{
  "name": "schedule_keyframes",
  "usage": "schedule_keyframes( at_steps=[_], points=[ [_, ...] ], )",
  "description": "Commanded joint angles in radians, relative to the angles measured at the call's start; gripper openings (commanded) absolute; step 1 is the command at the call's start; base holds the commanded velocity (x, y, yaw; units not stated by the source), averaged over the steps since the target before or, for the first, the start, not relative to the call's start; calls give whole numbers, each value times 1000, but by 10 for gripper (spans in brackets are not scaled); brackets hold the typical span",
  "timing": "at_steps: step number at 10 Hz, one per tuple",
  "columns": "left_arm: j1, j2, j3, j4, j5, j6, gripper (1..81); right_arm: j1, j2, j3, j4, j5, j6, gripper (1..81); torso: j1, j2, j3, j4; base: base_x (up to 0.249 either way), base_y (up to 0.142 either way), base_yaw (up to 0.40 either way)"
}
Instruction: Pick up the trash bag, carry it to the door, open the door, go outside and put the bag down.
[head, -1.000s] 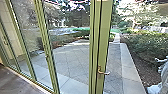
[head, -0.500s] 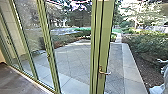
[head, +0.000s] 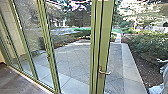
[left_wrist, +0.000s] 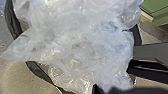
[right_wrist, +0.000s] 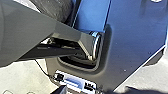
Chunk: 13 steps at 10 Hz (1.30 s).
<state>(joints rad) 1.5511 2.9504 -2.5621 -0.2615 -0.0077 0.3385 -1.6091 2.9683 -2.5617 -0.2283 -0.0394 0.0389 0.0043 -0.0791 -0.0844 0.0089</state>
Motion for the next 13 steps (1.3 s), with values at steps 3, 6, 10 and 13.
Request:
schedule_keyframes(
  at_steps=[3, 6, 10, 13],
  points=[
    [-45, -19, 13, -5, 110, 2, 10, 28, -30, 41, 1, -51, 4, 811, 0, 0, 0, 0, 0, 0, 0],
    [-45, -19, 14, -4, 110, 7, 10, 25, -139, 210, 6, -31, 4, 811, 0, 0, 0, 0, 0, 0, 0],
    [-45, -16, 14, 1, 104, 7, 10, 24, -162, 244, 6, -30, 4, 811, 0, 0, 0, 0, 0, 0, 0],
    [-45, -17, 14, -1, 101, 7, 10, 21, -153, 233, 6, -30, 4, 811, 0, 0, 0, 0, 0, 0, 0]
  ],
)
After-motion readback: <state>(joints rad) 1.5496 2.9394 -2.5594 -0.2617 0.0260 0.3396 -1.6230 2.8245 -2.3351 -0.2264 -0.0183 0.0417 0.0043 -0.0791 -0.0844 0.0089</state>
